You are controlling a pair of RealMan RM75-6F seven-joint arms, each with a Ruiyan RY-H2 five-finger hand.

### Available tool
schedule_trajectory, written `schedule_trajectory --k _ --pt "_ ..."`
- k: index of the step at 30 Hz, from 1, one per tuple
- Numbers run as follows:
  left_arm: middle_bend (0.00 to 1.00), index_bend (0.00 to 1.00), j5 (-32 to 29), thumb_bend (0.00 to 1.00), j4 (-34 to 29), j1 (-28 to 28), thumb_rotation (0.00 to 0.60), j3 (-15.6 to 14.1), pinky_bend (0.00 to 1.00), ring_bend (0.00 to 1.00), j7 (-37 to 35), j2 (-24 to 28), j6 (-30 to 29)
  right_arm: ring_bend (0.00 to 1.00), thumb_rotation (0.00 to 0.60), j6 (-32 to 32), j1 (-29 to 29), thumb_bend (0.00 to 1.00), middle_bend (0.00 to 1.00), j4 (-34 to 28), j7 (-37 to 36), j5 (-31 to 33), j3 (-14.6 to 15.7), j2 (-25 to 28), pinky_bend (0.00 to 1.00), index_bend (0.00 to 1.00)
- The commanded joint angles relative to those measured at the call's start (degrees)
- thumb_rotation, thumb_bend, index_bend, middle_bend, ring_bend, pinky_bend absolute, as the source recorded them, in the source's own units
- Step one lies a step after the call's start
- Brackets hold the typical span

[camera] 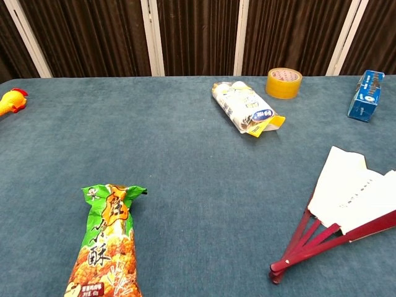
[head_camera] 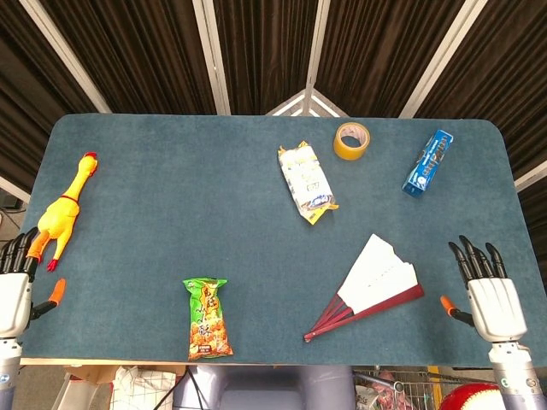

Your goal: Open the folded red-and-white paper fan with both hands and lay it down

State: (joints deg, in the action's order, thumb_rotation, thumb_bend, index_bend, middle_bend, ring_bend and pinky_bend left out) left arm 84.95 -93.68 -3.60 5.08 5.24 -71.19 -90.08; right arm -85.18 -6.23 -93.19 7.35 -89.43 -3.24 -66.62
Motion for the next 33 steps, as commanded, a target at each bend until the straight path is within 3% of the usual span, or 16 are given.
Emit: schedule_trajectory --k 1,15,22,33 --pt "0.00 0.05 -0.02 0.48 -0.10 -0.20 0.600 0.12 0.00 0.00 0.23 -0.15 0.12 0.15 0.600 0.67 -0.25 0.24 0.02 0.22 -0.67 -0.49 0.52 -0.17 0.05 0.03" --pt "0.00 0.04 -0.37 0.48 -1.14 1.07 0.600 0.79 0.00 0.00 -2.81 1.35 -2.15 0.15 0.600 3.10 -2.50 0.24 0.06 2.16 -3.55 -5.71 2.91 -5.38 0.06 0.25" --pt "0.00 0.04 -0.26 0.48 -1.48 1.53 0.600 0.94 0.00 0.00 -4.90 2.75 -2.70 0.15 0.600 6.88 -3.68 0.24 0.06 5.06 -1.76 -7.75 5.66 -11.53 0.06 0.30" --pt "0.00 0.04 -0.33 0.48 -1.49 1.45 0.600 1.00 0.00 0.00 -5.87 3.19 -2.31 0.15 0.600 8.93 -3.97 0.24 0.06 9.95 2.89 -7.23 6.26 -18.59 0.06 0.34"
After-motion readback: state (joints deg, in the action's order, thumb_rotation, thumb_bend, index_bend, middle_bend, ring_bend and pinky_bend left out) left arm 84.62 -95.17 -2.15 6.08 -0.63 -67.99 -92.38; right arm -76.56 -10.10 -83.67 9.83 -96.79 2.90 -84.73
